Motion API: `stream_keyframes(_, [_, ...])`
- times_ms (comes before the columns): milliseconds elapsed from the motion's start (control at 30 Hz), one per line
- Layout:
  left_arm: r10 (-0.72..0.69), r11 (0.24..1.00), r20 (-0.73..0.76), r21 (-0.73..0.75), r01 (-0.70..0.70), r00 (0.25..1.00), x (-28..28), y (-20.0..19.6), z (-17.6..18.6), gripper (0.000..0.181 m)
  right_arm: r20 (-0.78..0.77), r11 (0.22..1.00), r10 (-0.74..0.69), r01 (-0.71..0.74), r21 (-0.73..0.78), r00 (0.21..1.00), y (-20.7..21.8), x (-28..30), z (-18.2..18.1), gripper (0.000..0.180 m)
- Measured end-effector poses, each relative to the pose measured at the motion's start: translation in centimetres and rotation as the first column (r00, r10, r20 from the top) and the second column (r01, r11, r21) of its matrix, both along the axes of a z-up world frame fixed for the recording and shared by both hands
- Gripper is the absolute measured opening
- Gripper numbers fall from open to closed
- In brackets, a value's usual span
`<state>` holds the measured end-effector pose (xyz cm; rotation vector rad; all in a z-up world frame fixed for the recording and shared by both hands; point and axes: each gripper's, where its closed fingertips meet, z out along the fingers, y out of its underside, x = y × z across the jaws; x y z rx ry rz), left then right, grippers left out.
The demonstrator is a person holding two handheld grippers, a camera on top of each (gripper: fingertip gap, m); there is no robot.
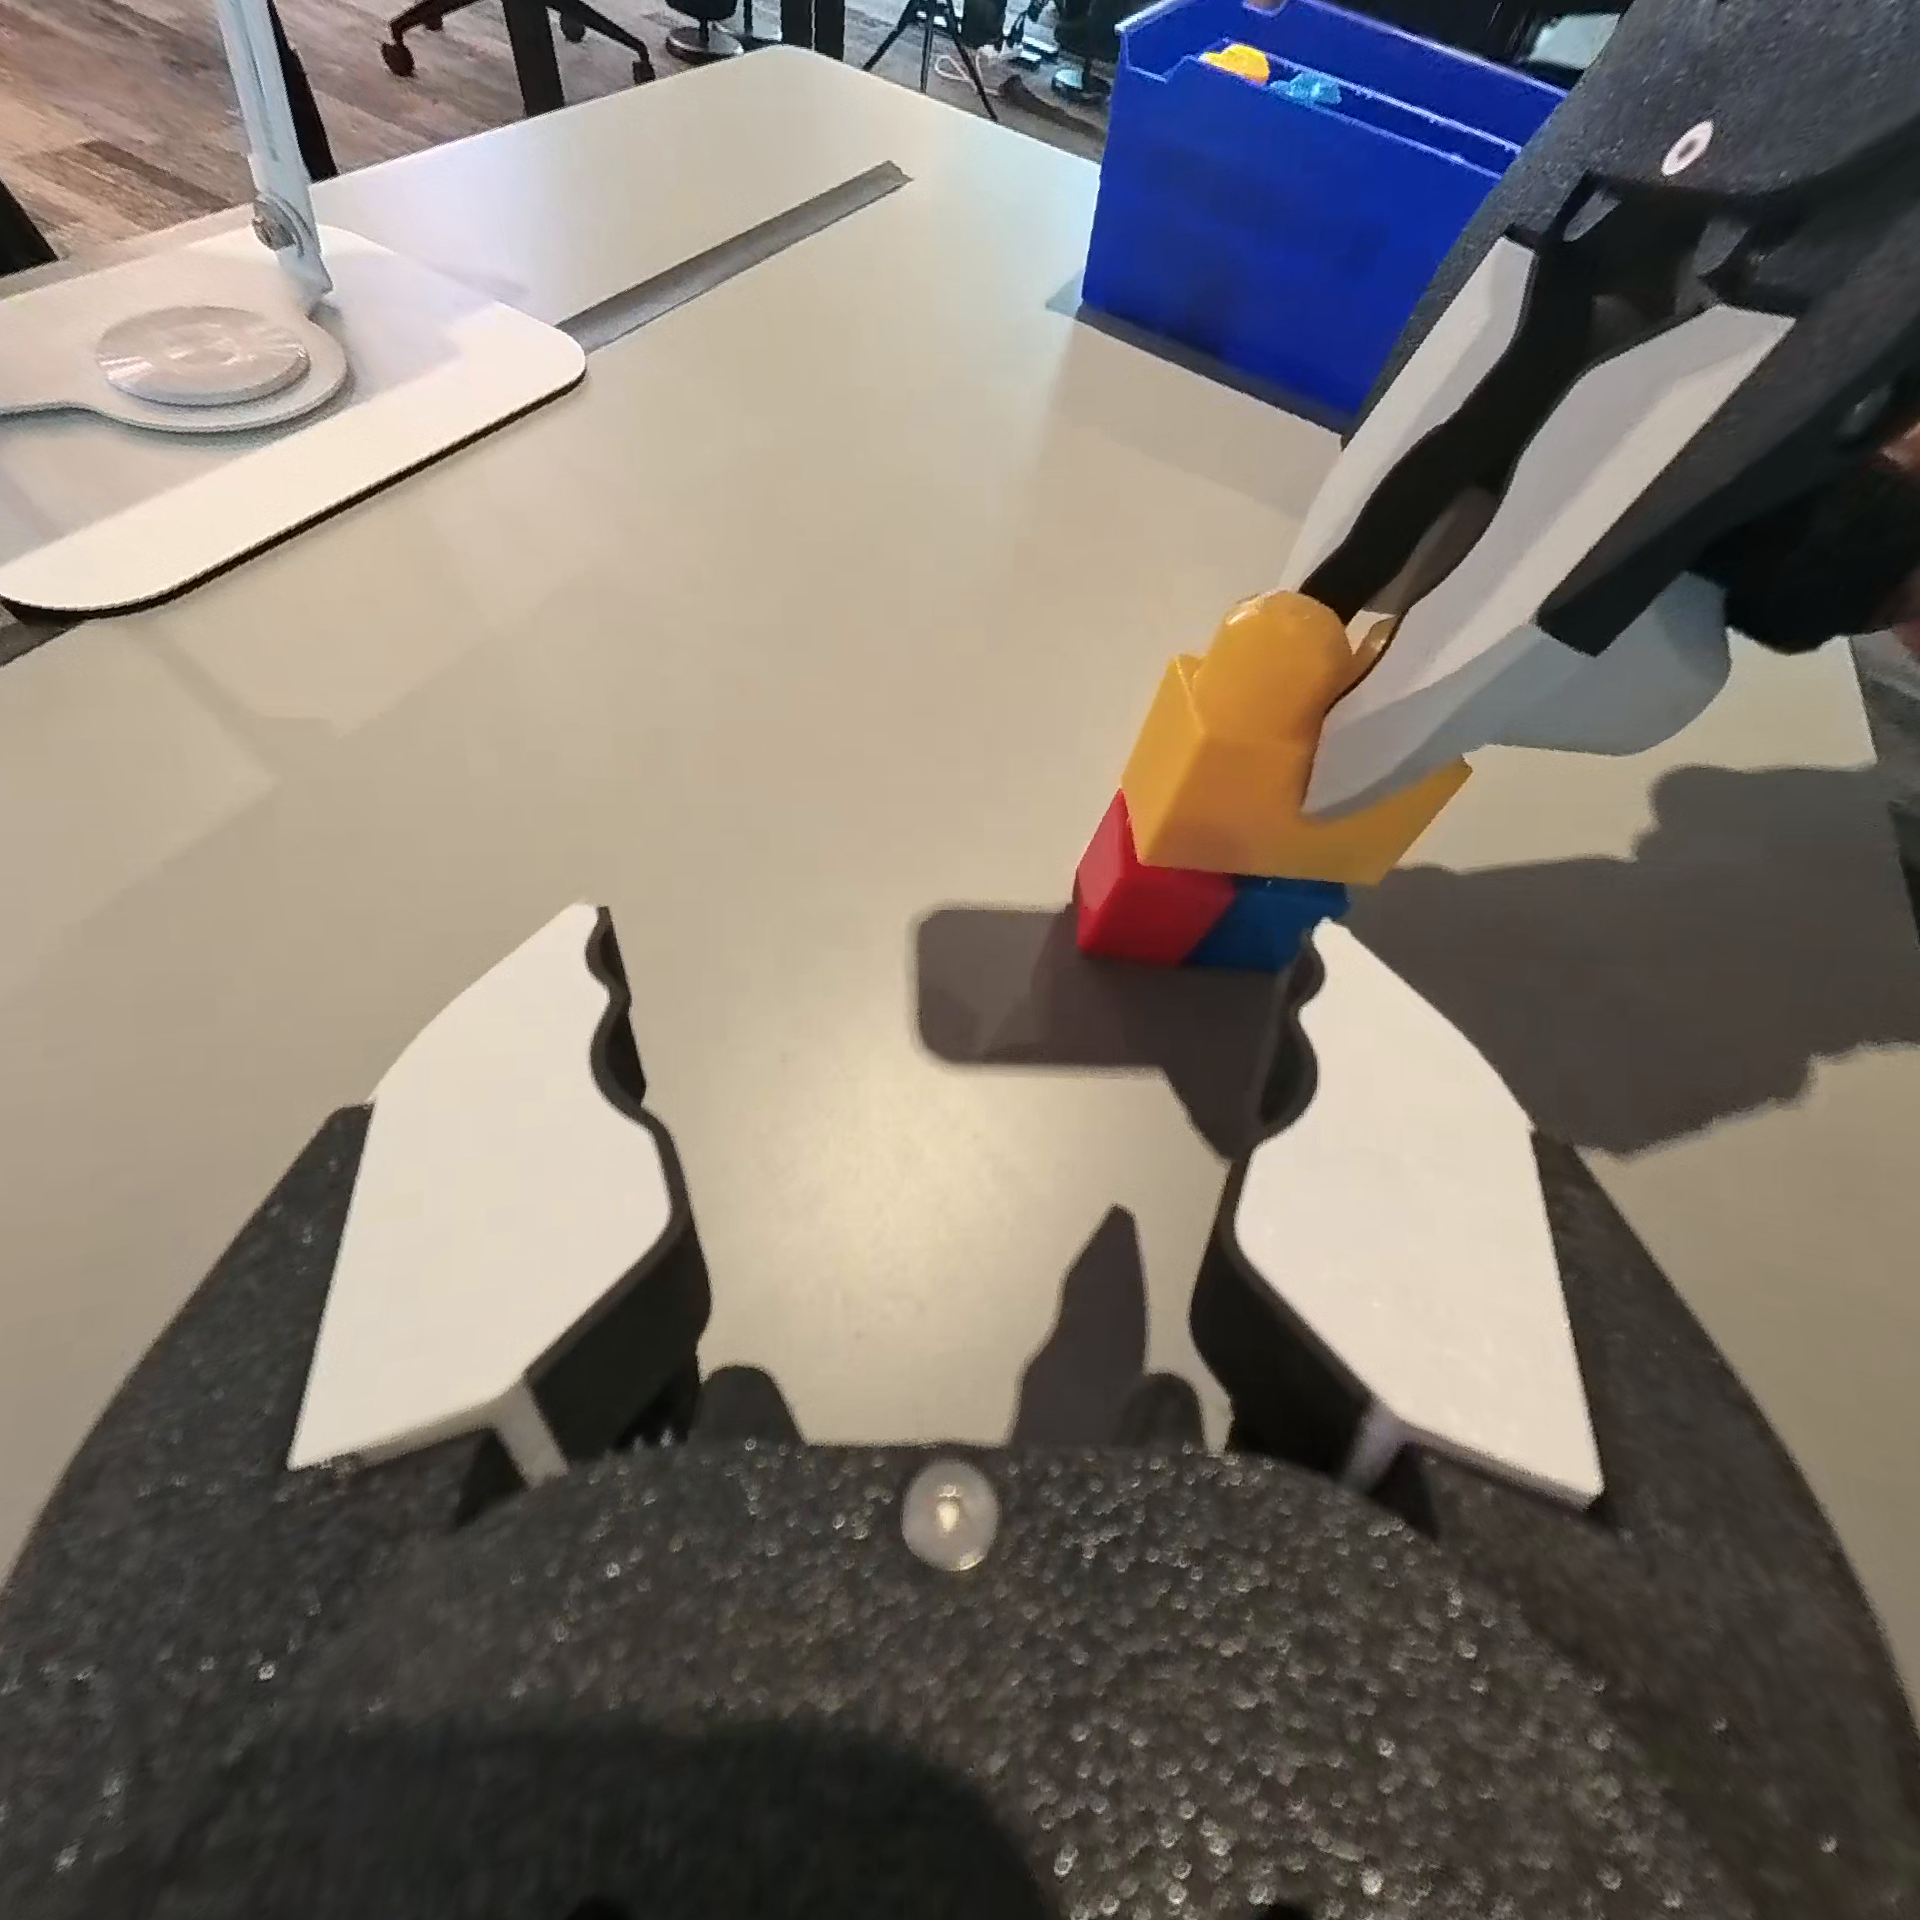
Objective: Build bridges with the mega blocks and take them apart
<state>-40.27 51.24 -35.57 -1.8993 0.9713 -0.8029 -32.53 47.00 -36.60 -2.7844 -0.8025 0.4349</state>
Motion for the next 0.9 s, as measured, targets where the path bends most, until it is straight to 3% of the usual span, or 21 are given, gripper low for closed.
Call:
stream_keyframes(567, [0.004,1.0,-0.003,-0.01,-0.004,1.0,0.2,0.0,-0.3,0.116,0.062,0.999,0.002,-0.004,0.038,0.998,-0.1,-0.2,-0.4,0.035])
stream_keyframes(900, [0.01,1.0,0.004,-0.008,-0.01,1.0,0.1,0.1,-0.1,0.114,-0.038,0.997,-0.046,0.048,0.066,0.998,-0.1,-0.4,-1.2,0.037])
